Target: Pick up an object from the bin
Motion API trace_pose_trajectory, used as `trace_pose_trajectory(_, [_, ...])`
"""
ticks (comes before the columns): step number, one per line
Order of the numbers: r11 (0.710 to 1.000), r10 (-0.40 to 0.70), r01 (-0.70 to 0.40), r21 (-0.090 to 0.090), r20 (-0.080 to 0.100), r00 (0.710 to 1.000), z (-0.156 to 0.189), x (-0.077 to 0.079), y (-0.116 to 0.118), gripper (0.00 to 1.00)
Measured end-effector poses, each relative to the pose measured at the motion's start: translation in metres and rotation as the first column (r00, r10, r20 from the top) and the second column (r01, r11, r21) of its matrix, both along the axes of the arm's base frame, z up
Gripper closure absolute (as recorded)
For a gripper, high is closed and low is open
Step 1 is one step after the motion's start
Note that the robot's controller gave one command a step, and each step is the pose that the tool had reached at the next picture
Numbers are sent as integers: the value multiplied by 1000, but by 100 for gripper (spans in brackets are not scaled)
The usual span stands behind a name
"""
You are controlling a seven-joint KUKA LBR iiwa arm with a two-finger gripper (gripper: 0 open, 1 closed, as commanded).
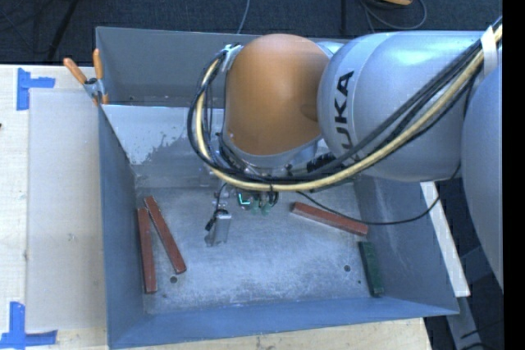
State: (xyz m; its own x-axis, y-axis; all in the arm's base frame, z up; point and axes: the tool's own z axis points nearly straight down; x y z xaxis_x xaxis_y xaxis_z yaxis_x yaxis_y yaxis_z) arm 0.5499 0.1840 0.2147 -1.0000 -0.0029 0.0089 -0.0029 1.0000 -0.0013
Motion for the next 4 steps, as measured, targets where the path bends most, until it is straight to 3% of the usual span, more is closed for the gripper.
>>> trace_pose_trajectory(1, [949, 317, -317, 2, 6, 949, -147, -28, 46, 0])
trace_pose_trajectory(2, [486, 874, -874, 1, 11, 486, -115, 11, 30, 0])
trace_pose_trajectory(3, [-51, 999, -999, 2, 12, -51, -111, 8, 61, 0])
trace_pose_trajectory(4, [-252, 968, -968, 4, 11, -252, -146, -8, 63, 0])
